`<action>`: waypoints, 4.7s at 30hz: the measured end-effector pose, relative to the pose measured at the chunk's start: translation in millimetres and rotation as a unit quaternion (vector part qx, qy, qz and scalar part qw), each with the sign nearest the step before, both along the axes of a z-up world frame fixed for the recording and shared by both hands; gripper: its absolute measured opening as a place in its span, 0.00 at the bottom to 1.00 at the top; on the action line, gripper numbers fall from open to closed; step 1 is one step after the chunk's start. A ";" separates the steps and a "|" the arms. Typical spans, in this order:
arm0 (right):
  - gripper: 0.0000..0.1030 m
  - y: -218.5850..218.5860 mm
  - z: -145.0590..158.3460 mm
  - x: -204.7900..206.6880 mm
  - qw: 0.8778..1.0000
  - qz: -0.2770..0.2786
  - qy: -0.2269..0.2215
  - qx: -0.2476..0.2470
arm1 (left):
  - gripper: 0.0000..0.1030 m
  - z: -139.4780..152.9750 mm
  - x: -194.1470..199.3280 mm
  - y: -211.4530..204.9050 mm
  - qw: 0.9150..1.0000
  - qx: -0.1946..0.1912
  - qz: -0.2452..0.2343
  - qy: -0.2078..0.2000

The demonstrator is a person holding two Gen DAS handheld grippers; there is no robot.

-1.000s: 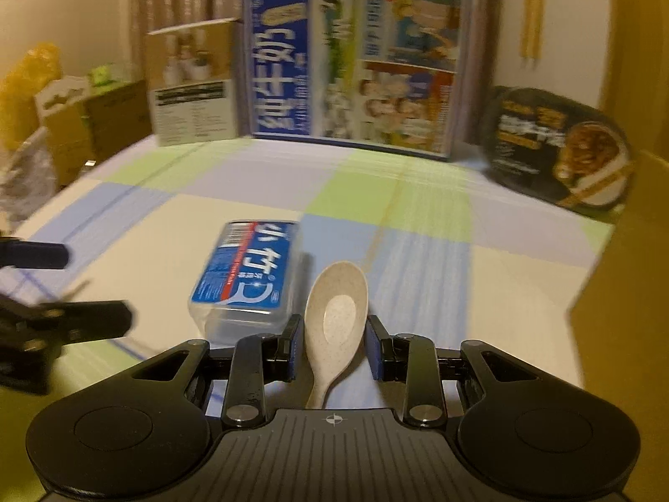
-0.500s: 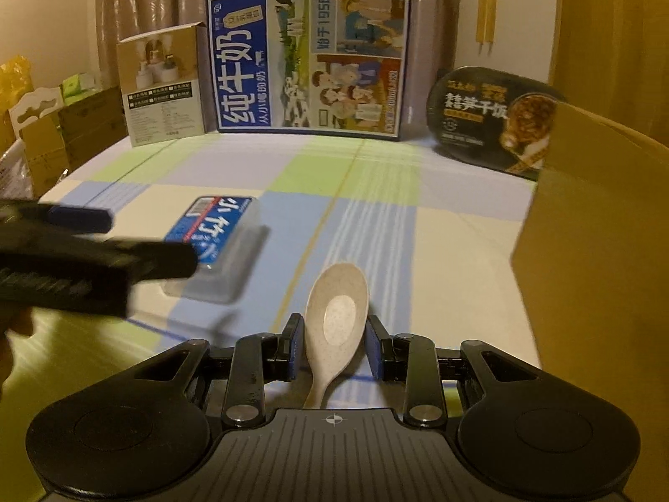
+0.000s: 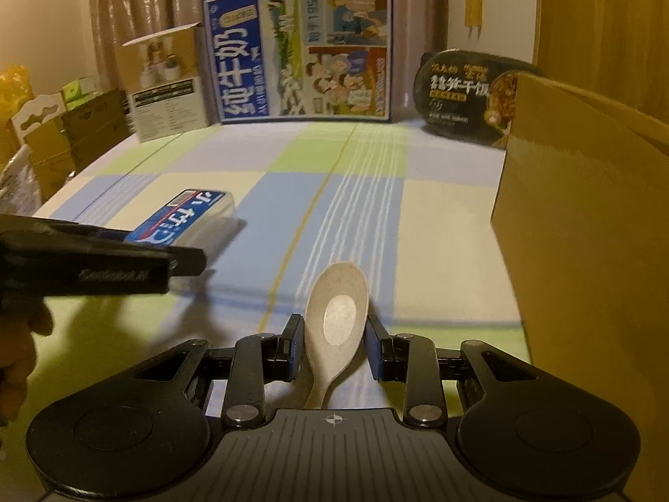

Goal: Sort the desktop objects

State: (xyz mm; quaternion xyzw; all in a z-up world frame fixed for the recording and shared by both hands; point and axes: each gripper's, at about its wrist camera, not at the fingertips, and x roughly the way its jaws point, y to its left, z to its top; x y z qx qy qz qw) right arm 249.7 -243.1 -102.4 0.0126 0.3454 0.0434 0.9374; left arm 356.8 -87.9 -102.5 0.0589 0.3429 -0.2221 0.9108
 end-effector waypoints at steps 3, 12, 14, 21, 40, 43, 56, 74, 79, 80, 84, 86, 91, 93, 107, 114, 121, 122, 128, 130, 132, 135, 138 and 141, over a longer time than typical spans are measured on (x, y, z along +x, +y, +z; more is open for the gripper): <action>0.27 4.1 3.4 -25.9 1.000 0.006 0.010 0.013 | 0.51 7.6 -42.2 16.2 1.000 0.020 -0.002 -0.009; 0.27 22.5 21.4 -119.2 0.997 0.059 0.047 0.035 | 0.50 21.7 -183.9 47.5 0.999 0.033 0.008 -0.004; 0.29 24.4 22.0 -131.0 0.996 0.072 0.053 0.028 | 0.53 18.6 -201.4 45.3 0.999 0.046 0.002 -0.004; 0.52 31.1 18.0 -151.4 0.998 0.054 0.033 -0.010 | 0.68 14.3 -208.8 49.3 1.000 0.025 0.015 -0.012; 0.32 52.7 5.6 -131.0 0.999 0.019 -0.007 -0.038 | 0.68 9.1 -193.2 58.9 1.000 -0.005 0.022 -0.014; 0.31 51.9 5.7 -133.0 0.999 0.016 -0.008 -0.043 | 0.68 8.4 -191.3 56.1 1.000 -0.001 0.019 -0.018; 0.30 47.3 7.7 -139.8 0.999 0.042 -0.014 -0.020 | 0.68 6.8 -190.5 52.4 1.000 -0.003 0.008 -0.018; 0.30 48.6 3.6 -146.4 0.999 0.017 -0.018 -0.021 | 0.68 5.4 -187.5 53.0 1.000 -0.012 0.014 -0.011; 0.29 45.7 5.4 -143.9 1.000 0.013 -0.018 0.000 | 0.68 4.5 -187.3 52.3 1.000 -0.011 0.012 -0.009; 0.29 45.3 5.7 -143.3 1.000 0.016 -0.018 0.001 | 0.68 4.4 -187.1 52.2 1.000 -0.011 0.012 -0.008; 0.29 45.3 7.3 -144.5 0.999 0.028 -0.023 -0.011 | 0.68 4.1 -187.1 52.0 1.000 -0.011 0.012 -0.008; 0.29 46.0 8.1 -145.5 0.999 0.033 -0.028 -0.020 | 0.68 4.0 -187.1 52.0 1.000 -0.012 0.012 -0.007; 0.29 53.6 7.5 -148.0 0.996 0.054 -0.041 -0.062 | 0.68 3.9 -187.3 50.6 1.000 -0.012 0.009 -0.007; 0.29 53.8 7.9 -148.0 0.996 0.056 -0.041 -0.062 | 0.68 4.1 -187.1 50.9 1.000 -0.013 0.009 -0.008; 0.29 51.6 8.7 -146.6 0.997 0.049 -0.031 -0.052 | 0.50 2.7 -183.3 48.5 1.000 0.003 0.010 -0.006; 0.29 49.6 16.6 -148.0 0.997 0.048 -0.033 -0.049 | 0.50 4.5 -184.9 50.7 1.000 -0.005 0.009 0.006; 0.29 45.1 48.5 -161.8 0.996 0.046 -0.058 -0.047 | 0.50 14.1 -194.9 53.7 1.000 -0.007 0.011 0.008; 0.29 44.3 53.5 -165.0 0.996 0.045 -0.062 -0.046 | 0.50 17.0 -196.8 53.6 1.000 -0.006 0.011 0.006; 0.29 38.1 84.1 -190.6 0.995 0.037 -0.082 -0.041 | 0.50 44.4 -210.4 55.7 0.999 -0.016 0.027 -0.005; 0.29 35.4 93.6 -199.0 0.995 0.033 -0.090 -0.040 | 0.50 54.3 -216.5 55.4 0.999 -0.019 0.032 -0.007; 0.29 30.5 104.0 -208.1 0.994 0.026 -0.100 -0.037 | 0.50 64.7 -225.0 53.8 0.999 -0.020 0.033 -0.008; 0.29 22.3 119.4 -220.0 0.992 0.017 -0.116 -0.035 | 0.50 79.6 -236.3 50.3 0.999 -0.035 0.031 -0.002; 0.29 10.8 132.9 -231.2 0.991 0.007 -0.131 -0.032 | 0.50 94.7 -249.3 40.0 0.999 -0.040 0.023 -0.006; 0.29 -3.5 144.7 -241.7 0.989 -0.006 -0.143 -0.032 | 0.50 107.3 -260.7 25.5 0.999 -0.043 0.011 -0.011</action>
